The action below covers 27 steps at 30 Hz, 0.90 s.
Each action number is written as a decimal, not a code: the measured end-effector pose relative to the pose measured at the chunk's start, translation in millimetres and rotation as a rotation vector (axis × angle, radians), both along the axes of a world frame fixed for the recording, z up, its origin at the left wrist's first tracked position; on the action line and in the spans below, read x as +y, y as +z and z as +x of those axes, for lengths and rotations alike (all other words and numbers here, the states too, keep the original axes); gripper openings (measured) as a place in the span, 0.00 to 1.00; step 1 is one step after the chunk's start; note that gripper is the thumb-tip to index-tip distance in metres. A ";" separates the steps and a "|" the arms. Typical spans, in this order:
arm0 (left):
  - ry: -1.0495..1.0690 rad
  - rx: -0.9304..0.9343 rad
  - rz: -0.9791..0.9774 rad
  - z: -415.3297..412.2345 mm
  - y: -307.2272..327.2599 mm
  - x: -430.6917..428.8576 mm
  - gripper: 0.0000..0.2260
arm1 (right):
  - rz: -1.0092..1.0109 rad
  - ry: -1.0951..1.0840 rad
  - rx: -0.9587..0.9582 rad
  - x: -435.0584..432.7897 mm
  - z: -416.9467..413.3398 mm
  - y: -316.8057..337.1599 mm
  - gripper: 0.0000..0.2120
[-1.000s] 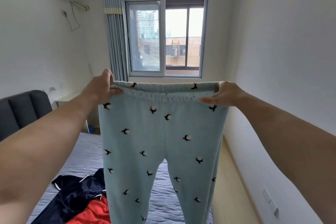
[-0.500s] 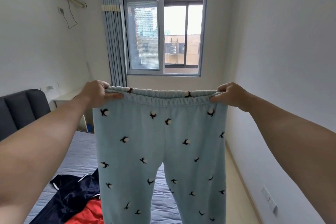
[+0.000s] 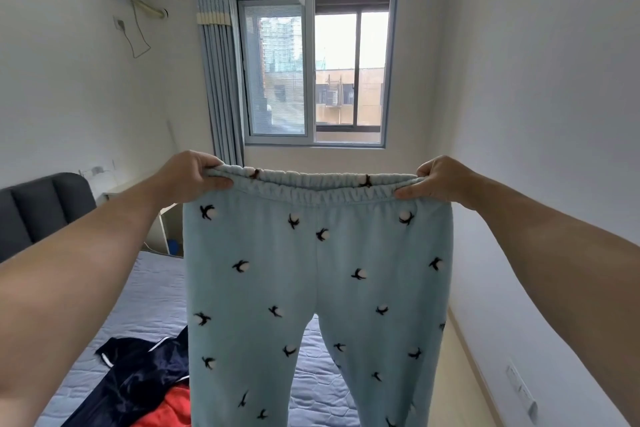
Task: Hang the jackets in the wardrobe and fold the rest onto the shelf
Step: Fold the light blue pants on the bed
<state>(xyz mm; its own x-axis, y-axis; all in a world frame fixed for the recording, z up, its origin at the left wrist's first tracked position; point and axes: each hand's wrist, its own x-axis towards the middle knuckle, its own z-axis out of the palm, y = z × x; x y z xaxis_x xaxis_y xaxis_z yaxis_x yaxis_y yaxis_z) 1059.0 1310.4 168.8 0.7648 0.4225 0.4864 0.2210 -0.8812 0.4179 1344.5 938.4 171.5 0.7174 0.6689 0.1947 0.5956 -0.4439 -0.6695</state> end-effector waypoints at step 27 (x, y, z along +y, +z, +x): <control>-0.133 0.028 -0.978 81.1 -2.2 -69.3 0.12 | 0.110 0.299 0.889 43.4 -27.4 13.3 0.19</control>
